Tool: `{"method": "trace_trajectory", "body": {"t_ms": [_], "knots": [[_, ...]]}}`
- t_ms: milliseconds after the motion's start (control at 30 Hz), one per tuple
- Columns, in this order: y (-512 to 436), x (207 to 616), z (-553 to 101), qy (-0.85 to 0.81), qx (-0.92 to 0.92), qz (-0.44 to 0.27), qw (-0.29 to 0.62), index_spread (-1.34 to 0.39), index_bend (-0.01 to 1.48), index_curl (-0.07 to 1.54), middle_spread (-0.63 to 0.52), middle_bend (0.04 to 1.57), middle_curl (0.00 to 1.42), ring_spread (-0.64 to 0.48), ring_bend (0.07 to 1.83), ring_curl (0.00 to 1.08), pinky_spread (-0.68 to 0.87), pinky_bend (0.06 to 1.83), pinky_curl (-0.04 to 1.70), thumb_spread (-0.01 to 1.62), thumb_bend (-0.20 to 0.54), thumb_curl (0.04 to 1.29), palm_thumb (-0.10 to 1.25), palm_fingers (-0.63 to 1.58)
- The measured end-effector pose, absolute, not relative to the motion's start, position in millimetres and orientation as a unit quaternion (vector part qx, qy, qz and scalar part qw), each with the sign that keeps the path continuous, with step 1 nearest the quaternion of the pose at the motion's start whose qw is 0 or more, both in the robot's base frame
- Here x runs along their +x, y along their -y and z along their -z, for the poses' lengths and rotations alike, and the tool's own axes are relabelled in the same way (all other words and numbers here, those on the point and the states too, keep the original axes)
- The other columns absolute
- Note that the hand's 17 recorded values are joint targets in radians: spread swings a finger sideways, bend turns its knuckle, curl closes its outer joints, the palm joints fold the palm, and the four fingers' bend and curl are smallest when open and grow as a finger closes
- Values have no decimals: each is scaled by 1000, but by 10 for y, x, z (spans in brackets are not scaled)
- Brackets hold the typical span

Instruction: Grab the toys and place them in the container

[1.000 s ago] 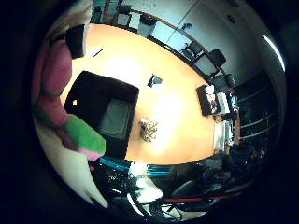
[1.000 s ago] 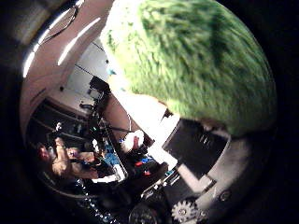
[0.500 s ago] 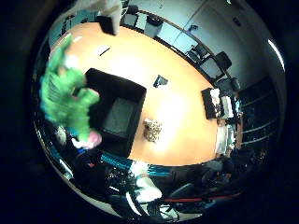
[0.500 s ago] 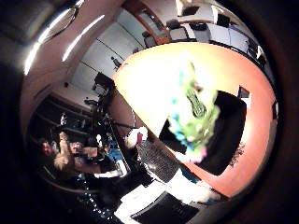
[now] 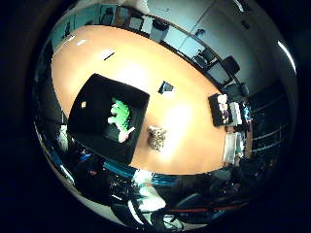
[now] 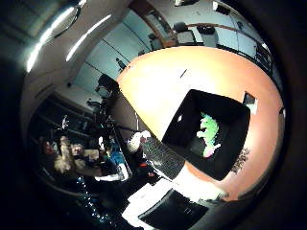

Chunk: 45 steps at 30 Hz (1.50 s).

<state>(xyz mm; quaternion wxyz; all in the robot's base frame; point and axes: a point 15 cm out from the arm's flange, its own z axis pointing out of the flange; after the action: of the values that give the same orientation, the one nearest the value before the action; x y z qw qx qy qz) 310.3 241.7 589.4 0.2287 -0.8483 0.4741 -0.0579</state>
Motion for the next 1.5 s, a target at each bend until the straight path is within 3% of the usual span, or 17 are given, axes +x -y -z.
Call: {"method": "trace_trajectory", "body": {"t_ms": [400, 767, 1067, 1500], "knots": [[-685, 3478, -5379, -607, -771, 94, 170, -315, 171, 308, 48, 274, 347, 207, 445, 232, 557, 529, 422, 1150, -23, 249, 437, 278], [680, 3438, -4417, -707, -691, 15, 150, -298, 159, 281, 50, 277, 343, 207, 485, 225, 533, 531, 358, 1134, -20, 260, 460, 273], [991, 3490, -3662, -742, -657, -1, 138, -283, 158, 277, 84, 254, 340, 209, 492, 217, 514, 563, 326, 1105, -23, 261, 438, 228], [741, 3420, -2859, -755, -651, -35, 78, -161, 151, 272, 165, 254, 343, 249, 480, 216, 524, 575, 288, 1079, -25, 263, 398, 195]]}}
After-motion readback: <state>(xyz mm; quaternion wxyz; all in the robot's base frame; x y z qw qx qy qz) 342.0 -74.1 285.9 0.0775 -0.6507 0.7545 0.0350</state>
